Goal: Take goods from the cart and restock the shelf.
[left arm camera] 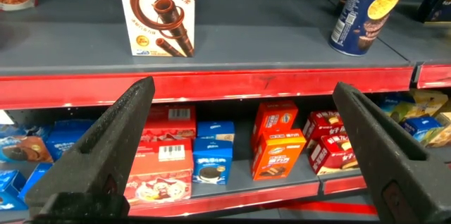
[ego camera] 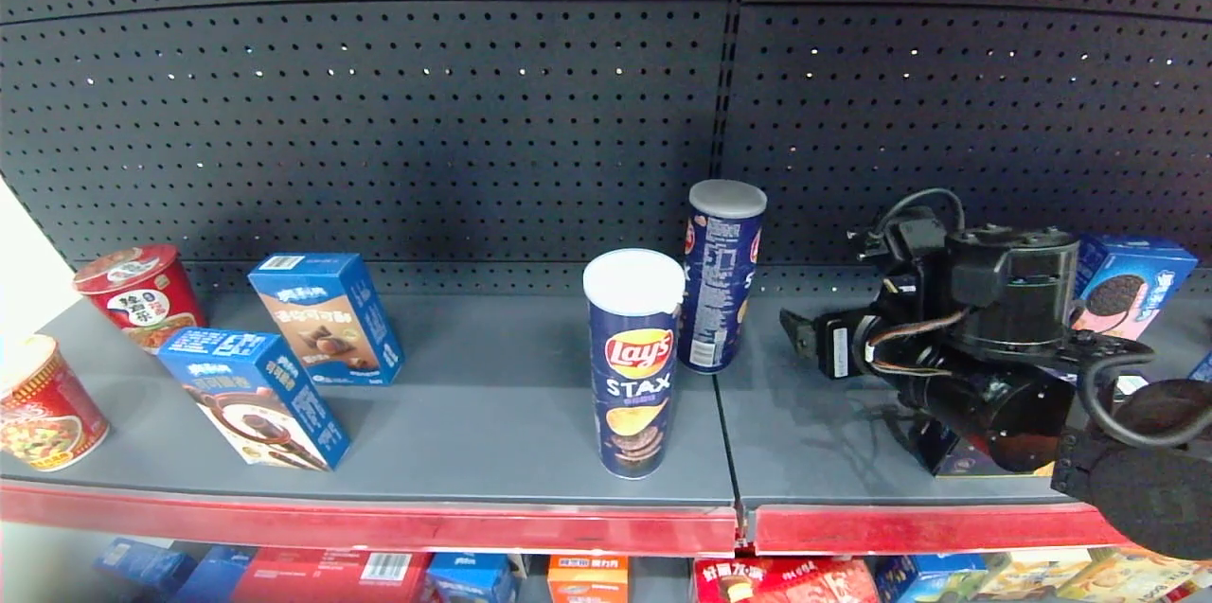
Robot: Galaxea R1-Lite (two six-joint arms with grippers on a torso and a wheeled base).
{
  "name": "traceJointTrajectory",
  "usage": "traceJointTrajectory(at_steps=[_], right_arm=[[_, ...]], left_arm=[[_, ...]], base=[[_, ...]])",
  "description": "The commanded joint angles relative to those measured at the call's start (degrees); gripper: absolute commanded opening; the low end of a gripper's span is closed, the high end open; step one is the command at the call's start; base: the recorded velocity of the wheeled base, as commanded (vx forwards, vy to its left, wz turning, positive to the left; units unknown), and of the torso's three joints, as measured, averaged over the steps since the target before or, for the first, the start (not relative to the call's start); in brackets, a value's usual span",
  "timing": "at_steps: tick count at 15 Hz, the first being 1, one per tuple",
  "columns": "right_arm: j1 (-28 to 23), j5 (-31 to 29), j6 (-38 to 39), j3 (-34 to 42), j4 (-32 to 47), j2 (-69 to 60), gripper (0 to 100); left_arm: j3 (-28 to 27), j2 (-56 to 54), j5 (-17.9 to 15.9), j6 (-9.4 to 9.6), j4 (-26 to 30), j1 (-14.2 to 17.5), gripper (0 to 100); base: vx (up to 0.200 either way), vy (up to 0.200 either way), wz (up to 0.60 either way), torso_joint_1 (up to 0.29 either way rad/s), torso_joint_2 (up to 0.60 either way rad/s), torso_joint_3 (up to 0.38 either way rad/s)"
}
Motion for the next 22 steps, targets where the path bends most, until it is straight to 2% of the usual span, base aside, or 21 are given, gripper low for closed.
traceJointTrajectory(at_steps=[1,2,8,16,22], right_arm=[[-0.2,0.2,0.0,-1.4,0.0,2.3,100],[0.0,0.4,0.1,-4.3,-0.2,5.4,100],[1.2,0.7,0.0,-6.6,-1.4,8.3,100],[4.3,1.1,0.1,-5.5,-2.2,7.7,100],[0.3,-0.2,-0.8,-5.5,-2.0,7.5,100]], left_arm=[[-0.1,0.1,0.0,-0.04,0.0,0.0,100],[-0.1,0.1,0.3,-0.83,0.0,0.0,100],[0.0,0.1,0.3,-0.83,0.0,0.0,100],[0.0,0.1,0.3,-0.74,0.0,0.0,100],[0.0,0.1,0.3,-0.83,0.0,0.0,100]], base=[[0.000,0.000,0.00,0.000,0.00,0.000],[0.000,0.000,0.00,0.000,0.00,0.000],[0.000,0.000,0.00,0.000,0.00,0.000],[0.000,0.000,0.00,0.000,0.00,0.000],[0.000,0.000,0.00,0.000,0.00,0.000]])
